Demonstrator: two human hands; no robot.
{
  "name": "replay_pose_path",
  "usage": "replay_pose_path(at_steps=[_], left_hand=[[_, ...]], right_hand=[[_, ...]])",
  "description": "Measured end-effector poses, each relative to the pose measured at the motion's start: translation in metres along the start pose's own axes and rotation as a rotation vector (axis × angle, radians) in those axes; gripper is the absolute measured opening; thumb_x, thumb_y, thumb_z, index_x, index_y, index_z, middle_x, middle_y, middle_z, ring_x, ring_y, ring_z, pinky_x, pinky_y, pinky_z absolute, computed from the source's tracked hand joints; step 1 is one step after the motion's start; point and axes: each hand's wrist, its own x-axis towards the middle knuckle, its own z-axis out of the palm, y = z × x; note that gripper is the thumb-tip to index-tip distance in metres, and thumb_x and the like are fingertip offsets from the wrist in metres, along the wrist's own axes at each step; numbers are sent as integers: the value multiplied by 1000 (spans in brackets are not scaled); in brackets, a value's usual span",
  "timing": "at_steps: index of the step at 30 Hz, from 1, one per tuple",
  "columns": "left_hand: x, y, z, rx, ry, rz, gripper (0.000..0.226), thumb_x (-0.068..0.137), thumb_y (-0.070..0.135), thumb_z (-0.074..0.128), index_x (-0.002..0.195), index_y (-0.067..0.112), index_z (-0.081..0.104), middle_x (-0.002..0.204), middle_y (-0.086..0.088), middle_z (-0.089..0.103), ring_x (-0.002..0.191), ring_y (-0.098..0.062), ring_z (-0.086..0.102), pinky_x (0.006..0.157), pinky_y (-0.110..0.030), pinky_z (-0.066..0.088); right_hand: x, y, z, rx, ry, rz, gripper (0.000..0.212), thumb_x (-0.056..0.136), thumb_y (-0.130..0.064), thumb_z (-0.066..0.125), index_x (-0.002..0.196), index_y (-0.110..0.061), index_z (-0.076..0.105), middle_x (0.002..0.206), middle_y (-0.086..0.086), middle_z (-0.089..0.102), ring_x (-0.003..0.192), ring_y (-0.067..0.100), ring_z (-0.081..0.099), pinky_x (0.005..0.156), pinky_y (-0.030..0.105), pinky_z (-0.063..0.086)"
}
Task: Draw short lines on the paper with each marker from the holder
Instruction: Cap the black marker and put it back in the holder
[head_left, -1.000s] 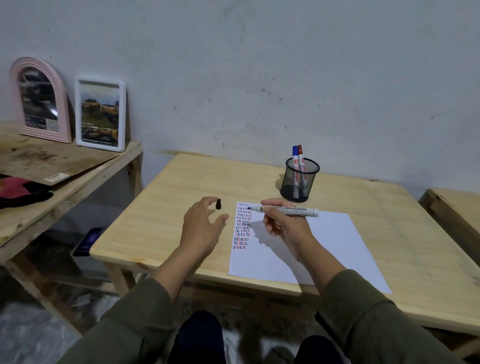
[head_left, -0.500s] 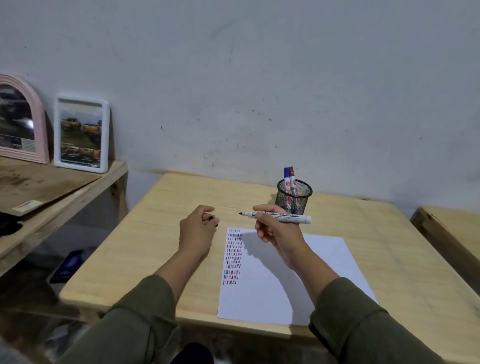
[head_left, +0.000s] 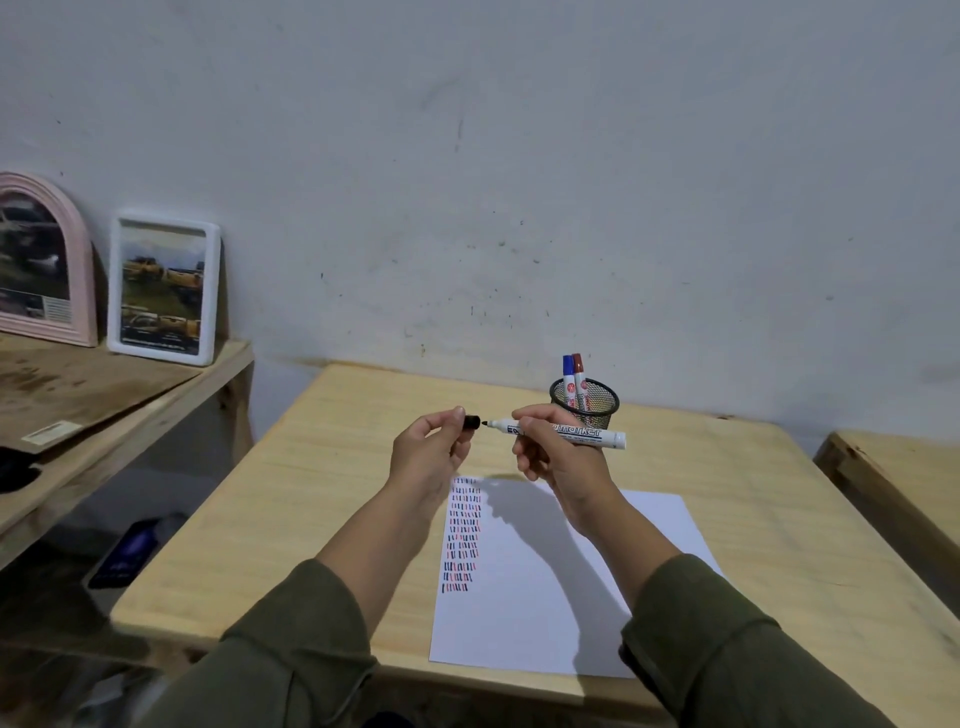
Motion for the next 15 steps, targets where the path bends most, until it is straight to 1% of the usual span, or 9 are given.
replay_pose_path(at_steps=[2,5,8,10,12,15], left_hand=[[-1,-2,0,1,-3,1,8,88,15,61,83,10,59,79,-5,62,71,-7,59,63,-11,52],[-3,-3,2,28,-16,9,9,87,18,63,83,10,59,76,-5,62,70,-7,59,65,-12,53],[-8,-4,5,49,-43,18,11,86,18,64,82,10,59,75,-5,61,71,-9,59,75,-17,51],[-11,-3,8,45,-56,15,12,85,18,65,80,10,59,73,-6,61,70,-10,58,77,-19,51],[-13,-3,9,10,-64,4,12,85,18,65,78,10,58,74,-6,62,69,-10,59,75,-19,52],[-14,1,8,-70,-74,-14,12,86,16,63,78,9,58,77,-8,64,70,-9,63,64,-13,55]], right_hand=[[-1,-1,-1,-9,-2,-4,11,90,-4,54,87,-8,63,61,8,57,48,15,49,47,23,37],[-3,-3,-2,-26,-6,-12,9,90,-4,54,87,-7,63,60,8,57,48,16,49,47,23,37],[-5,-6,0,-53,-19,-27,10,89,-3,55,86,-8,63,60,8,57,48,17,49,47,23,38],[-7,-8,1,-87,-30,-41,10,89,-2,56,87,-8,62,61,9,56,49,16,50,47,23,39],[-8,-11,1,-127,-46,-62,8,87,-2,58,87,-8,63,63,10,57,51,15,52,49,23,40],[-10,-13,1,-183,-86,-100,7,85,-2,62,84,-9,65,65,8,59,56,15,55,50,24,42]])
